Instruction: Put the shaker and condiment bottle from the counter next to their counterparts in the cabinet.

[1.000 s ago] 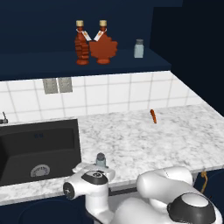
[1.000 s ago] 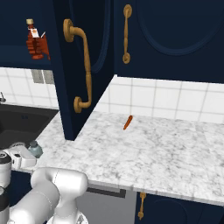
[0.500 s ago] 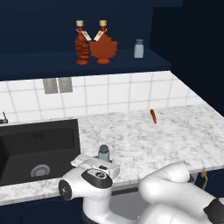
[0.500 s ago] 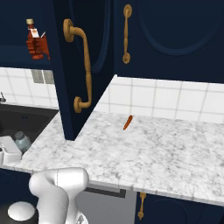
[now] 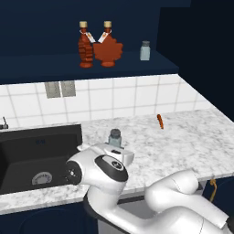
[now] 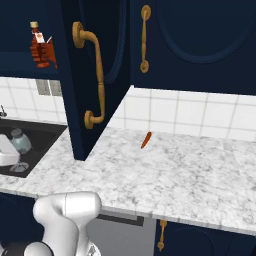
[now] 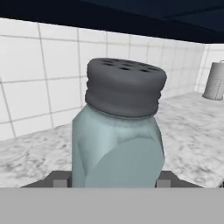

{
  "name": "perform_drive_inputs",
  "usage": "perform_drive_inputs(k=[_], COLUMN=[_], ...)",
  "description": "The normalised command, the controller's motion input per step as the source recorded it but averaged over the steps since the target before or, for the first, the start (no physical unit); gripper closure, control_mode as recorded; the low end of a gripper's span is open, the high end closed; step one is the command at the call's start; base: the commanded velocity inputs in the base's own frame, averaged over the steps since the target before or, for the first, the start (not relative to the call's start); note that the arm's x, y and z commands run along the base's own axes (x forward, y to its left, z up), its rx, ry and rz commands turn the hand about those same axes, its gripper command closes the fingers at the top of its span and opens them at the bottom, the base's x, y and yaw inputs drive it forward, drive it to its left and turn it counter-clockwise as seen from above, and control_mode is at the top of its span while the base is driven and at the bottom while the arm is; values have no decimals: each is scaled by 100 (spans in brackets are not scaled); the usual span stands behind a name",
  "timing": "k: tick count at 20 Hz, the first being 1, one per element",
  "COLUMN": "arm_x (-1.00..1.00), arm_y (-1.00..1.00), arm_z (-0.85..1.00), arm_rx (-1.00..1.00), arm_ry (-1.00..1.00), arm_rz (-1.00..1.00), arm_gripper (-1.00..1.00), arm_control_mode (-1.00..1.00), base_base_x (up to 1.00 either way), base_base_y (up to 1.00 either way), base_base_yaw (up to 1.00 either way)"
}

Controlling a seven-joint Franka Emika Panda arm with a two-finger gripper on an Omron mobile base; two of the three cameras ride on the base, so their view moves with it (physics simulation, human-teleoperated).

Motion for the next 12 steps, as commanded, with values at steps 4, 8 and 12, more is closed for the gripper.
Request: perform_drive_inputs(k=[4,8,12], arm_x=[0,0,20], arm_y=[-2,-18,-37], arm_z=[100,100,99], arm_rx=[0,0,0], arm_ry=[0,0,0], arm_rz=[-2,-5,-6], arm_gripper=[100,100,100], arm_control_mode=[-100,-100,-100], base_base_x=[0,0,0], base_base_y=[0,0,0], base_base_yaw=[0,0,0])
